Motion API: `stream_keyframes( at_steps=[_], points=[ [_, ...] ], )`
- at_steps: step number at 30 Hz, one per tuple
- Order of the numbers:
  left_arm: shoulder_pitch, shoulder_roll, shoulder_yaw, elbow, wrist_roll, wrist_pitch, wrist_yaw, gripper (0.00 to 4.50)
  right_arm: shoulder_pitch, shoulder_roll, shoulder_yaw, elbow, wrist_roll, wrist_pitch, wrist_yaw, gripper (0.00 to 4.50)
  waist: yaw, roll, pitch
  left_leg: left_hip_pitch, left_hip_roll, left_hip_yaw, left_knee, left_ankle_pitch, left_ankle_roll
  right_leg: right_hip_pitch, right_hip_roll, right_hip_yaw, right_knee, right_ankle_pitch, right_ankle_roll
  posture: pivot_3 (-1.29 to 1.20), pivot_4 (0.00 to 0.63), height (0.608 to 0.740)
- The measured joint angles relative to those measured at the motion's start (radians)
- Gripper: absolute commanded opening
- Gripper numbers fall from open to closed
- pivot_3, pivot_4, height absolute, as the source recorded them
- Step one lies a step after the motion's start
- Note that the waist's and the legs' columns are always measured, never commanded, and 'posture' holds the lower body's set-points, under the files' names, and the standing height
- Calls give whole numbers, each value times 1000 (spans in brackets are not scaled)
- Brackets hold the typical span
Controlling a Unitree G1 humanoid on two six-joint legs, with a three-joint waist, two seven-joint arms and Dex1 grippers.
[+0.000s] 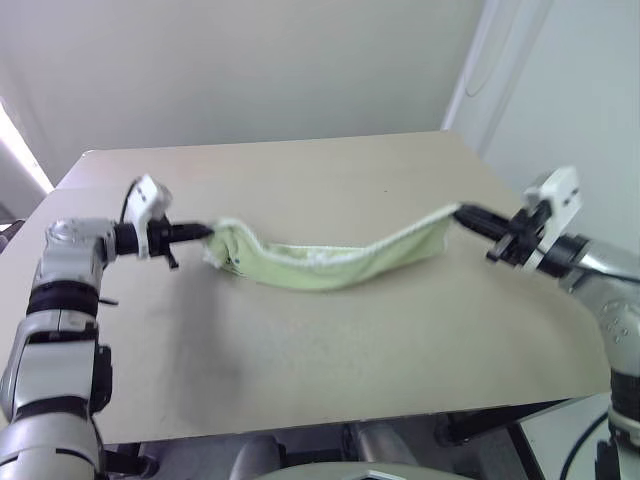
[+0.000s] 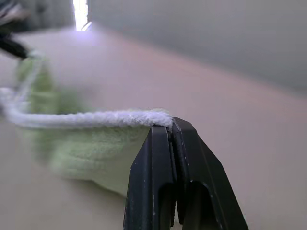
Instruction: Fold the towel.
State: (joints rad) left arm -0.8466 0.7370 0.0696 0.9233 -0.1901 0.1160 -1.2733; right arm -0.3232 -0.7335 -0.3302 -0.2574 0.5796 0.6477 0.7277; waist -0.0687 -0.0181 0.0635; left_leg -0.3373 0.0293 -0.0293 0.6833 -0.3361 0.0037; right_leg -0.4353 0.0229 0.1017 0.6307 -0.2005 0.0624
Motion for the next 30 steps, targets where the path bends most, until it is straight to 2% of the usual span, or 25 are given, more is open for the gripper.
stream_keyframes(
  at_steps=[3,11,19,22,24,26,30],
  points=[
    [-94,-24,34,69,-11,8,78,0,-86,10,7,106,-49,-24,-65,78,-3,1,0,0,0,1,-3,0,0,0,0,1,0,0,0,0,0,712],
    [-216,-71,39,268,30,-82,194,0,-300,79,123,441,-242,-160,-200,78,-1,1,0,-1,0,0,-2,0,0,-5,0,1,1,1,-1,0,0,712],
    [-380,-119,31,380,141,-223,499,0,-609,128,159,877,-378,-417,-318,78,-2,1,1,-2,-1,1,-4,0,0,-7,0,2,0,5,0,0,0,712],
    [-421,-121,24,391,174,-256,548,0,-669,128,159,955,-385,-481,-321,78,-3,1,1,-2,-1,1,-5,0,0,-7,0,2,0,5,0,0,0,712],
    [-429,-104,0,391,209,-287,529,0,-664,122,159,958,-382,-491,-287,78,-5,2,0,-2,-1,1,-6,0,1,-7,0,3,-1,4,1,0,0,712],
    [-417,-74,-20,391,233,-303,442,0,-601,105,158,896,-364,-477,-222,78,-6,2,0,-2,-1,1,-7,0,1,-7,1,3,0,3,1,0,0,712],
    [-307,10,-74,363,259,-349,114,0,-340,57,158,625,-287,-354,-70,78,-6,3,0,-3,-1,1,-8,0,1,-7,1,3,1,1,0,0,0,712]
  ],
)
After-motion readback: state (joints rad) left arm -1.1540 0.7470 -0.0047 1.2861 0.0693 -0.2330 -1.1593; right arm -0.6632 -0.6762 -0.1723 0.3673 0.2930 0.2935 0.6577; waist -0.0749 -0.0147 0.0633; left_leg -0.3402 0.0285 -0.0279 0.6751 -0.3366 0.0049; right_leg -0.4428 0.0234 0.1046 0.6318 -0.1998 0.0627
